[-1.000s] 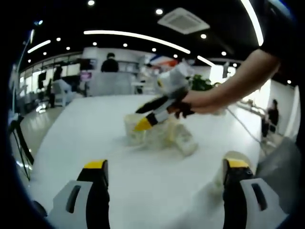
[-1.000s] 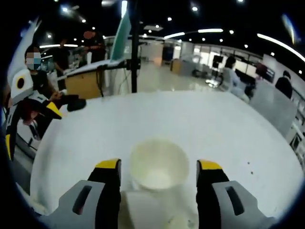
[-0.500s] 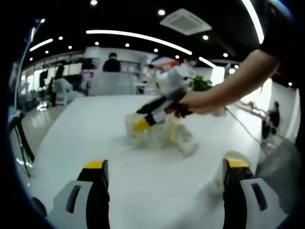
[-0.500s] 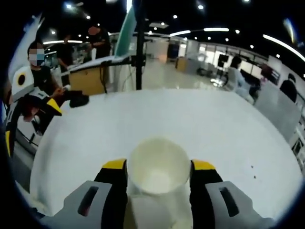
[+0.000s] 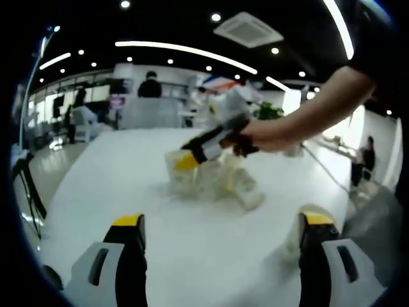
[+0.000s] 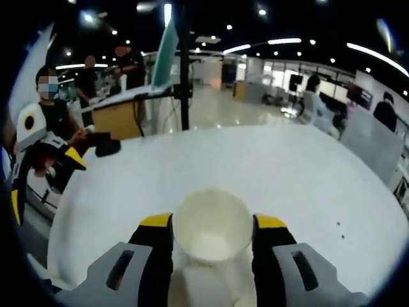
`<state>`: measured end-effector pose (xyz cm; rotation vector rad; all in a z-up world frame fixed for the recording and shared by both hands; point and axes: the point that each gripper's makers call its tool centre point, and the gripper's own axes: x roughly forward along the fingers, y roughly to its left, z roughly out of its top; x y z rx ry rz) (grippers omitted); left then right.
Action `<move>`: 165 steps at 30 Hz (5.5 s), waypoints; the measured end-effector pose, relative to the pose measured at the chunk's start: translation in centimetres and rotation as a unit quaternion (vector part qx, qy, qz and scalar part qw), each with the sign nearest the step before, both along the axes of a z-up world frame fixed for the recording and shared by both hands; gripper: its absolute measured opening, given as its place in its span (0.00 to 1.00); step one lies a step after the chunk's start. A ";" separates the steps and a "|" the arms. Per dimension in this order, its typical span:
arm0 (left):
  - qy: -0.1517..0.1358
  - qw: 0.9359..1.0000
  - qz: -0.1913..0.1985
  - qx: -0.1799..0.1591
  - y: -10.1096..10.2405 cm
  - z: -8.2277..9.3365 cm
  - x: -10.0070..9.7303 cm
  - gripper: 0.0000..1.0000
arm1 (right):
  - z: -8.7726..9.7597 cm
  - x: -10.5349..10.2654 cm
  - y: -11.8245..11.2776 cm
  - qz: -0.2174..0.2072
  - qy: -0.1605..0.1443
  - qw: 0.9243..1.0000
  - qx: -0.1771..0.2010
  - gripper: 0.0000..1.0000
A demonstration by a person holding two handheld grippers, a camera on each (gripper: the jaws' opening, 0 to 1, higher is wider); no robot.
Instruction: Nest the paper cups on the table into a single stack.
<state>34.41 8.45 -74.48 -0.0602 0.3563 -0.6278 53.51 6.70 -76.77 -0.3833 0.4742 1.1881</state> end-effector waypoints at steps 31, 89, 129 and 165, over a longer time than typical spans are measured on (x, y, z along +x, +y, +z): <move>-0.025 0.999 -0.043 0.010 -0.8 3.1 -0.4 0.98 | 12.4 -4.3 -4.8 -0.035 -0.057 0.996 0.065 0.42; -0.024 0.993 -0.114 0.027 -1.5 2.9 -4.0 0.98 | 8.2 -25.3 -9.1 -0.037 -0.008 0.996 0.079 0.41; -0.004 0.994 -0.102 0.028 -1.1 1.8 -4.8 0.98 | 0.6 -26.8 -9.2 -0.046 0.023 0.997 0.050 0.50; -0.004 0.994 -0.109 0.032 -1.2 1.9 -4.9 0.98 | 4.7 -20.8 -15.9 -0.197 -0.011 0.974 0.111 0.61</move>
